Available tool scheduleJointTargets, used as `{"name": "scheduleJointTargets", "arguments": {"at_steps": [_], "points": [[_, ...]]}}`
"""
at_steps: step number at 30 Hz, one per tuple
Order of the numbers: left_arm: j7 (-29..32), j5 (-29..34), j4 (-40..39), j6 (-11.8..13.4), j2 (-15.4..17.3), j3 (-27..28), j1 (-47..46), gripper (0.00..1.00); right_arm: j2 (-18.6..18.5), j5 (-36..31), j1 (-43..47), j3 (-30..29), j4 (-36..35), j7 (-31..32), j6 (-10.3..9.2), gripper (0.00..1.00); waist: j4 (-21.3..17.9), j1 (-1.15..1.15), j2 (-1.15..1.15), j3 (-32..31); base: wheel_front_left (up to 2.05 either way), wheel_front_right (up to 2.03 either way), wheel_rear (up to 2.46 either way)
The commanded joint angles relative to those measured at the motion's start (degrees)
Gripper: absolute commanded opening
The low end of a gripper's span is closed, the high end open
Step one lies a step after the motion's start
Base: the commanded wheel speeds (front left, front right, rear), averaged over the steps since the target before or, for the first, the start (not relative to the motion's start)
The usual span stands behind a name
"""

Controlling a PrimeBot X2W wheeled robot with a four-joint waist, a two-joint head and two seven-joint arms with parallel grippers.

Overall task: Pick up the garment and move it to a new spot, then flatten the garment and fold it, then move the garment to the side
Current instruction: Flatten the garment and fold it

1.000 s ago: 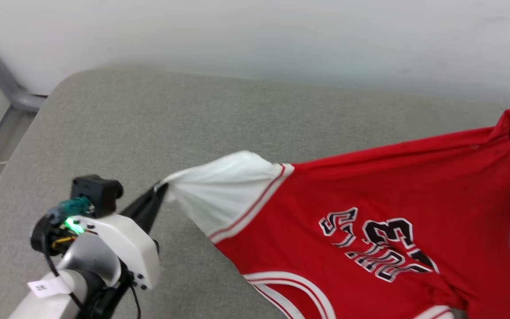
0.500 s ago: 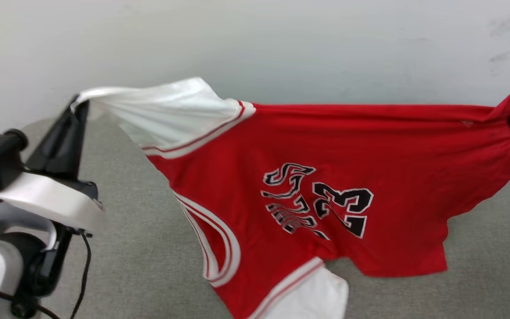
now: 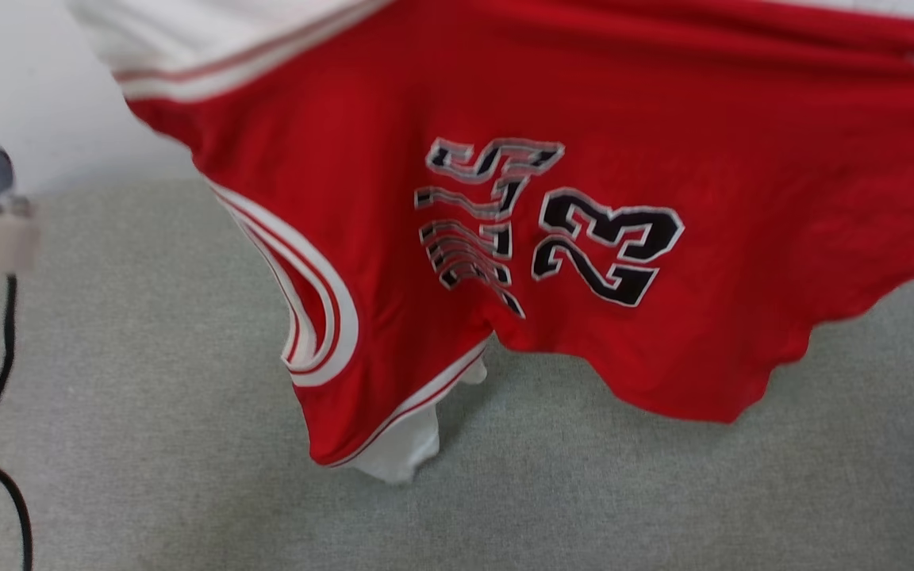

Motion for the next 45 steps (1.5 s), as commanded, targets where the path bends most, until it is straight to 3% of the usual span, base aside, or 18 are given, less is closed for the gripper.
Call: {"name": "scheduleJointTargets", "arguments": {"at_steps": [1,7,16,22,29,36,45], "points": [[0.33,-0.01,1.20,-0.45,0.59,0.41,-2.85,0.00,-0.60,-0.72,-1.82,-0.11,1.15,-0.76,-0.15,0.00,-0.69,0.01,0.00,2.74,0.00,0.00,0.00],[1.08,0.67,9.31,-5.60,3.06,-1.10,-16.72,0.00,-1.48,-3.24,-13.05,1.61,7.16,-4.70,-0.16,0.00,-1.25,0.01,0.00,10.36,0.00,0.00,0.00],[-0.76,4.22,25.84,-13.44,1.79,-5.99,-42.43,0.00,-2.42,-9.06,-35.16,7.44,20.73,-11.14,-0.17,0.00,-1.49,0.01,0.00,22.60,0.00,0.00,0.00],[-4.76,8.75,39.28,-15.82,-1.34,-9.45,-60.21,0.00,-0.29,-13.61,-51.35,8.92,33.13,-16.24,-0.18,0.00,-1.35,0.01,0.00,29.80,0.00,0.00,0.00],[-12.81,12.46,55.06,-15.80,-5.18,-11.54,-74.05,0.00,3.54,-19.20,-64.41,7.59,47.85,-23.83,-0.24,0.00,-1.50,0.01,0.00,34.92,0.00,0.00,0.00],[-19.83,11.73,67.75,-16.42,-9.79,-12.96,-74.50,0.00,7.72,-23.26,-66.61,6.19,60.23,-32.10,-0.24,0.00,-0.56,0.01,0.00,36.16,0.00,0.00,0.00],[-22.42,8.71,72.49,-18.14,-16.04,-15.05,-59.02,0.00,11.02,-23.47,-58.42,7.95,72.11,-39.46,-0.15,0.00,0.94,0.01,0.00,31.64,0.00,0.00,0.00]]}}
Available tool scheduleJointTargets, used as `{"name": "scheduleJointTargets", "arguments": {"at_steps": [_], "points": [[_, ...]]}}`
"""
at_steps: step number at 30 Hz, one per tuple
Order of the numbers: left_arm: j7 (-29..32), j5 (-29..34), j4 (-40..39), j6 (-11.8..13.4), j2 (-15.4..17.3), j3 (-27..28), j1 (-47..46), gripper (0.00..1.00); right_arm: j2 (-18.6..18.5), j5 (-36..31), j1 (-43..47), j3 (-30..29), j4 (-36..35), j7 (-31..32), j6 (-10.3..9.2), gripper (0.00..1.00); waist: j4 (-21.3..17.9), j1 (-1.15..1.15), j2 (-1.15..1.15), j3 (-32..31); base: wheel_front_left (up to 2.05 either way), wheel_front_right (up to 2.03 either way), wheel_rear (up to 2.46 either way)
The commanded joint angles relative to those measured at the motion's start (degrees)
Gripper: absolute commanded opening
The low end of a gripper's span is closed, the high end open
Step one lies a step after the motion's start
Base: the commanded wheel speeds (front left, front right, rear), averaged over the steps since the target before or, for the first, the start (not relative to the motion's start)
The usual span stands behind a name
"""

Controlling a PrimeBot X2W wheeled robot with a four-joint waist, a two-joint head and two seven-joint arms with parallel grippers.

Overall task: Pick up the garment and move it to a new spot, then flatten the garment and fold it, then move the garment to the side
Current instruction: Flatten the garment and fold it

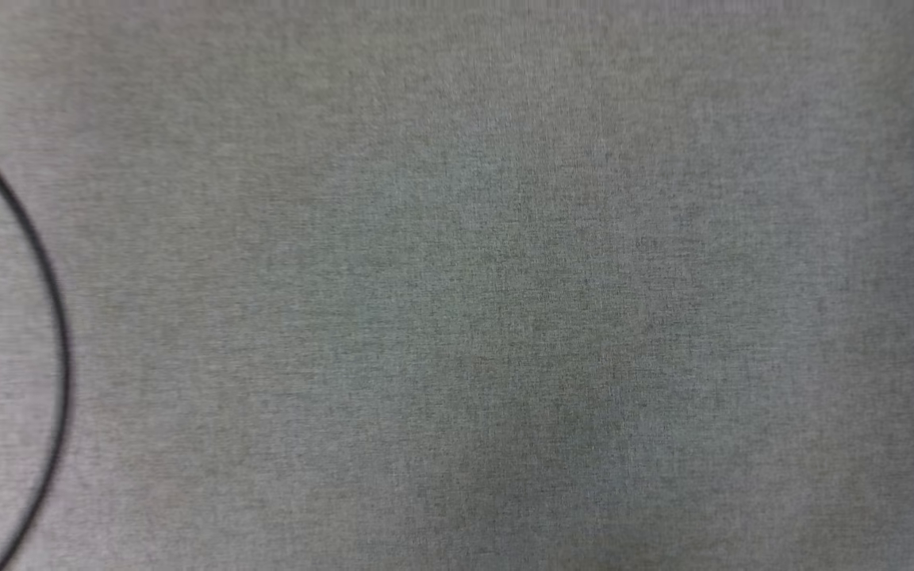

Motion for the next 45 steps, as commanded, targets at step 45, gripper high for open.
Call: {"name": "scheduleJointTargets", "arguments": {"at_steps": [45], "points": [[18.70,-13.28,-34.04,-0.12,3.22,-3.64,86.31,0.00,-16.38,43.12,63.98,34.92,-19.12,0.06,-0.12,0.00,6.65,-0.01,0.00,-34.80,0.00,0.00,0.00]]}}
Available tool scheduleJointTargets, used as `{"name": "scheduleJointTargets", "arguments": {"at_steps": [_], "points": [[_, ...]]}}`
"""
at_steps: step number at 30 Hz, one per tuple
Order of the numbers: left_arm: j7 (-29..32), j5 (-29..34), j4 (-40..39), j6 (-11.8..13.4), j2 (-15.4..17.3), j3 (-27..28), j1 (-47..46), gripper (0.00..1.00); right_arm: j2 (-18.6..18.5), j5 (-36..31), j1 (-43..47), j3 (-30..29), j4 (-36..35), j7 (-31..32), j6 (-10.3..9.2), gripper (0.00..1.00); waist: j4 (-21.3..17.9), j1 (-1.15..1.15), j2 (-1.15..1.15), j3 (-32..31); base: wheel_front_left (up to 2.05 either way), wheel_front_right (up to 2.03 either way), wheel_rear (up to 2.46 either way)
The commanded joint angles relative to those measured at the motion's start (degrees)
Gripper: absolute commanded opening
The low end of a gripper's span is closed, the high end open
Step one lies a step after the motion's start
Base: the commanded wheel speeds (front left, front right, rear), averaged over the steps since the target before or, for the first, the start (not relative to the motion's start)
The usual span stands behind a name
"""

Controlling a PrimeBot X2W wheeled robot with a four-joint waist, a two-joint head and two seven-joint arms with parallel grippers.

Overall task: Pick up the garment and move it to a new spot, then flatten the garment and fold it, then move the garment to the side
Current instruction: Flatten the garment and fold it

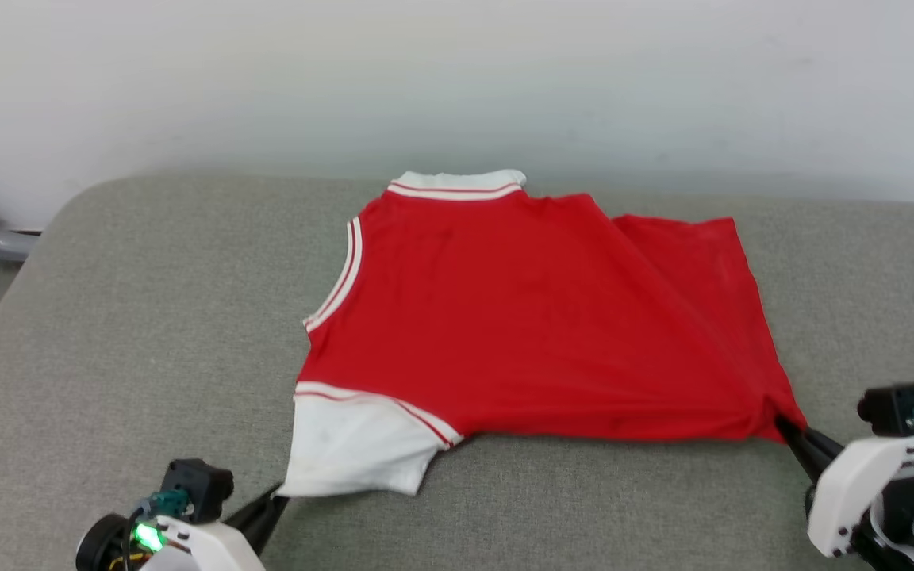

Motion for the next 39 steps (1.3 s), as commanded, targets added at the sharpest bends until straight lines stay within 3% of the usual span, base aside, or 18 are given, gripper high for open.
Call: {"name": "scheduleJointTargets", "arguments": {"at_steps": [1,10,18,29,39], "points": [[1.36,-1.16,-1.63,-0.15,0.82,-0.23,1.91,0.00,-1.57,1.25,1.81,0.41,-1.28,0.46,-0.09,0.00,0.34,0.01,0.00,-1.27,0.00,0.00,0.00],[11.69,-9.13,-17.44,-1.01,8.04,-4.83,11.21,0.00,-9.82,8.29,12.22,3.26,-12.05,5.46,-0.08,0.00,1.11,0.01,0.00,-2.80,0.00,0.00,0.00],[18.67,-15.62,-24.64,-1.06,11.88,-8.12,15.91,0.00,-15.29,11.28,19.18,1.82,-20.62,8.31,-0.08,0.00,1.14,0.01,0.00,-3.10,0.00,0.00,0.00],[14.81,-16.19,-27.17,-0.03,11.67,-3.35,11.07,0.00,-14.42,9.54,21.48,-4.26,-25.62,6.85,-0.08,0.00,-0.14,0.01,0.00,-2.33,0.00,0.00,0.00],[13.58,-14.94,-25.53,1.29,10.02,0.40,1.31,0.00,-11.83,8.18,17.33,-8.61,-28.94,8.67,-0.08,0.00,-2.04,0.01,0.00,2.33,0.00,0.00,0.00]]}}
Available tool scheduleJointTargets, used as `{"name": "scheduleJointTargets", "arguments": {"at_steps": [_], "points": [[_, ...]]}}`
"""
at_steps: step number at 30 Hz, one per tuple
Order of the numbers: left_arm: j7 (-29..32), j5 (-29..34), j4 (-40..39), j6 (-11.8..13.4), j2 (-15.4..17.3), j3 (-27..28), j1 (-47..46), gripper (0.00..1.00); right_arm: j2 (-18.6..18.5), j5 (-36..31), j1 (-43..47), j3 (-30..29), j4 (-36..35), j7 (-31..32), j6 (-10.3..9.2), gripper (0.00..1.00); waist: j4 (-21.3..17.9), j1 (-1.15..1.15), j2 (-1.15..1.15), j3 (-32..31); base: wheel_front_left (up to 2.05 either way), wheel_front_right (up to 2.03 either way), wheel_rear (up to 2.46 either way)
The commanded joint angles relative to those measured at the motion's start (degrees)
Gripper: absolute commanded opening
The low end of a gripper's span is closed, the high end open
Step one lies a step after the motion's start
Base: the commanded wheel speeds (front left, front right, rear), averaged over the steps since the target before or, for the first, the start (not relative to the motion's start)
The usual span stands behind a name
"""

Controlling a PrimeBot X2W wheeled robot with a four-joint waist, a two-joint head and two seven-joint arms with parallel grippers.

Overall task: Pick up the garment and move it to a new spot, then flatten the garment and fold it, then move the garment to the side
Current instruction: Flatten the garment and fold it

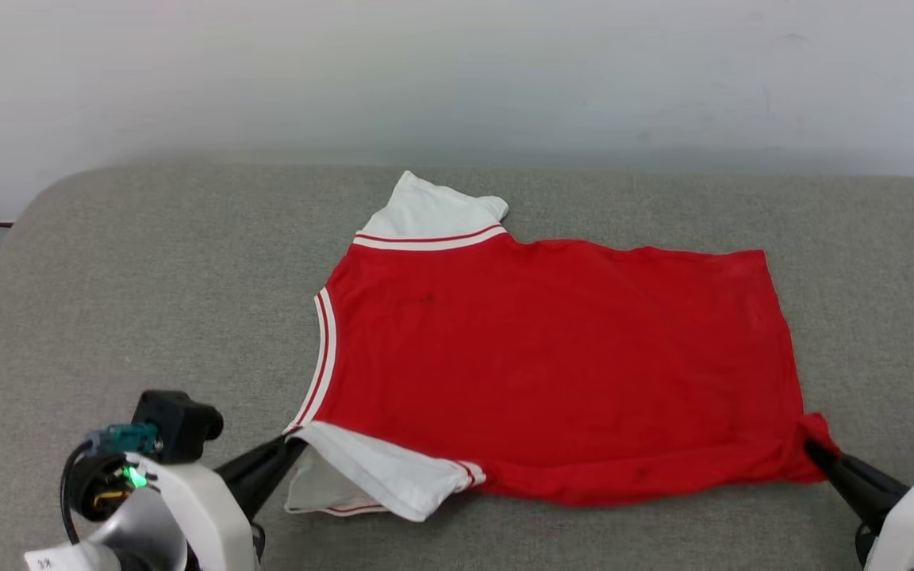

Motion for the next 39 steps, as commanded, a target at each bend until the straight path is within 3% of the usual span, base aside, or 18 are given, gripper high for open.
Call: {"name": "scheduleJointTargets", "arguments": {"at_steps": [1,16,29,30,31,32,39], "points": [[0.15,0.48,0.99,0.31,-0.44,0.45,-2.43,0.00,1.02,-0.41,-1.73,-0.75,-0.36,0.46,-0.07,0.00,-0.82,0.00,0.00,2.03,0.00,0.00,0.00],[1.38,5.42,15.64,-0.74,-3.04,-1.99,-18.39,0.00,7.76,-7.87,-10.17,-4.21,4.58,5.90,-0.07,0.00,-3.17,0.00,0.00,9.38,0.00,0.00,0.00],[-2.14,9.07,30.07,-1.72,-6.23,-6.34,-26.45,0.00,11.41,-13.10,-13.15,-6.05,8.78,9.03,-0.07,0.00,-4.08,0.00,0.00,11.94,0.00,0.00,0.00],[-2.61,9.39,31.40,-1.69,-6.63,-6.58,-26.73,0.27,11.62,-13.66,-13.17,-6.24,9.21,9.32,-0.07,0.97,-4.05,0.00,0.00,11.79,0.00,0.00,0.00],[-3.15,10.04,32.52,-1.71,-6.81,-6.98,-27.10,0.88,11.80,-14.22,-13.22,-6.54,9.74,9.38,-0.07,1.00,-4.01,0.00,0.00,11.56,0.00,0.00,0.00],[-3.72,10.29,33.69,-1.67,-7.14,-7.21,-27.39,1.00,12.16,-14.67,-13.23,-6.92,10.25,9.34,-0.07,1.00,-3.96,0.00,0.00,11.26,0.00,0.00,0.00],[-8.87,10.46,37.62,-0.54,-9.71,-6.67,-27.51,1.00,13.17,-16.84,-12.30,-8.30,11.12,8.80,-0.06,1.00,-3.50,0.00,0.00,8.03,0.00,0.00,0.00]]}}
